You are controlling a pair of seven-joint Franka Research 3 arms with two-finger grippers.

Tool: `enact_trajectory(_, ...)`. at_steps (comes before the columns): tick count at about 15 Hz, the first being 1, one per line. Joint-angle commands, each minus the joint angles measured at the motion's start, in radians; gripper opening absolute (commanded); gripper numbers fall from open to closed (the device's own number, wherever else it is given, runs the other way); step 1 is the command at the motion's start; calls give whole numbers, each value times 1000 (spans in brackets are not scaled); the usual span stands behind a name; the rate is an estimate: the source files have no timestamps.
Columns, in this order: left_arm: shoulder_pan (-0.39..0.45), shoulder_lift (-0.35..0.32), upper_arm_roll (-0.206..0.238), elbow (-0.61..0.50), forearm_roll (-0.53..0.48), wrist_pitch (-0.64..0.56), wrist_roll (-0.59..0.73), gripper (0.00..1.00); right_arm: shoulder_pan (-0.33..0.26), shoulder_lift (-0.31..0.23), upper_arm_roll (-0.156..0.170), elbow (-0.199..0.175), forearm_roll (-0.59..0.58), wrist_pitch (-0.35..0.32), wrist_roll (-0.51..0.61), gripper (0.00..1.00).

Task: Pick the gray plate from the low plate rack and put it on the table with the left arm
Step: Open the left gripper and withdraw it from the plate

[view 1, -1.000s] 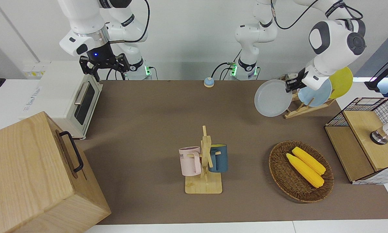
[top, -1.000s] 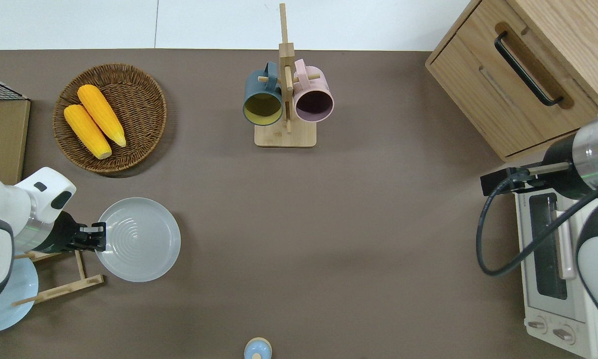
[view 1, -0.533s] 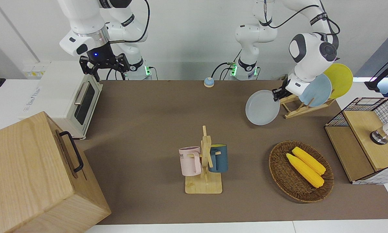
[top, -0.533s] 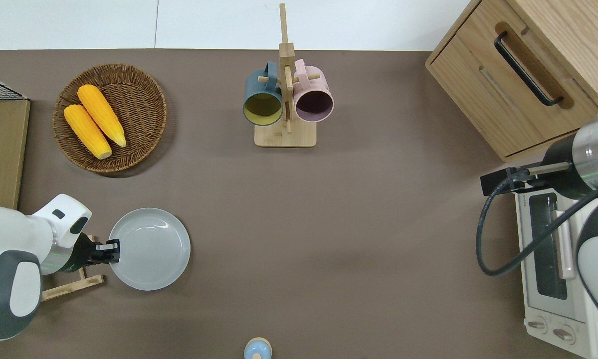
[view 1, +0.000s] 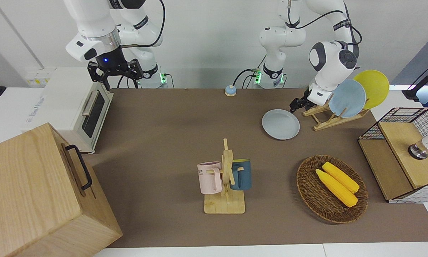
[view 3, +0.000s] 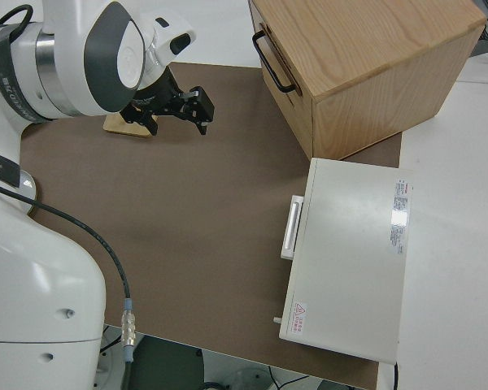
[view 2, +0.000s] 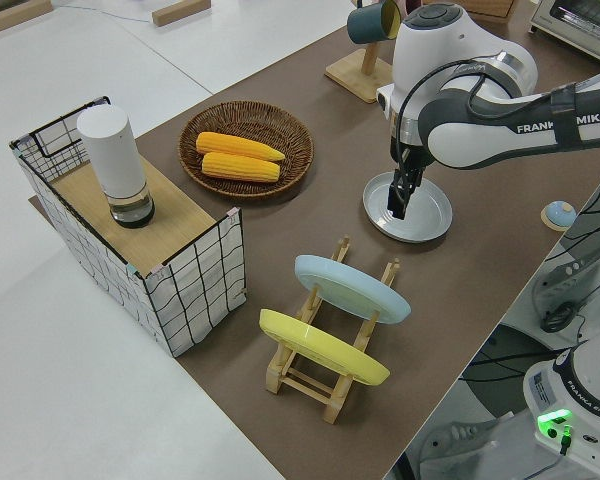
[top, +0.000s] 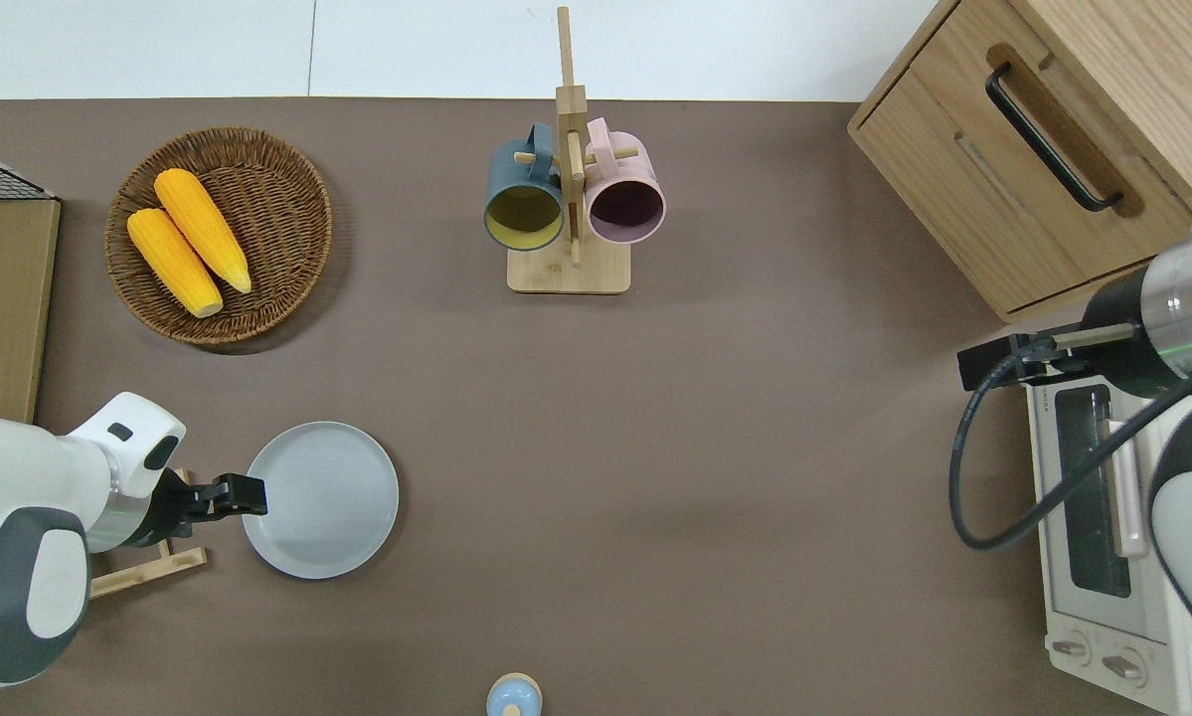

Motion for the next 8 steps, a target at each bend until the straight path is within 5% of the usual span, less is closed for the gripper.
enact_trajectory(1,3,-10,27,119,54,-84,-12,989,-20,-3,17,9,-1,-13,12,983)
enact_trajectory(8,-2,65,52,472,131,-435,1,991,-20,-3,17,9,-1,-14,12,983)
